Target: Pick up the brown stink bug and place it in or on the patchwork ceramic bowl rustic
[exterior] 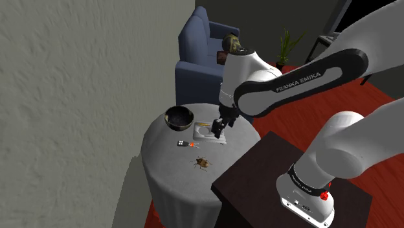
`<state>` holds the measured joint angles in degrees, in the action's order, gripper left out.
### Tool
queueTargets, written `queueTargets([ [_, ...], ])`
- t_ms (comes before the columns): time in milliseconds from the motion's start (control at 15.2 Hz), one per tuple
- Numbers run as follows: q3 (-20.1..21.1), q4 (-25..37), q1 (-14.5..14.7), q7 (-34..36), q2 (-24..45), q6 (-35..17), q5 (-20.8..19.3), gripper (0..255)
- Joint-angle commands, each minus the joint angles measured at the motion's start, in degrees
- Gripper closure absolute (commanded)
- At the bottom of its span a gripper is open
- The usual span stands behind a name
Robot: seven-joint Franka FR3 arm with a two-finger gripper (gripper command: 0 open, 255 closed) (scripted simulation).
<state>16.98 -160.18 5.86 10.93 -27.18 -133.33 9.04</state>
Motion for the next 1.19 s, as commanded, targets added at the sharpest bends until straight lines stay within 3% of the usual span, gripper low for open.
queueTargets([
  [0,1.7,-0.6,0.0,1.5,4.9,-5.7,0.1,0],
  [330,5.8,0.3,-1.7,7.2,18.7,-18.3,-3.7,0],
  [462,7.0,1.4,-2.9,11.4,24.7,-23.0,-8.3,0],
  [594,6.9,2.9,-3.4,17.4,31.0,-27.0,-15.5,0],
  [792,2.1,6.3,0.0,27.6,40.1,-31.8,-27.6,0],
  [1122,-3.2,7.7,4.3,31.5,44.7,-35.0,-32.5,0],
])
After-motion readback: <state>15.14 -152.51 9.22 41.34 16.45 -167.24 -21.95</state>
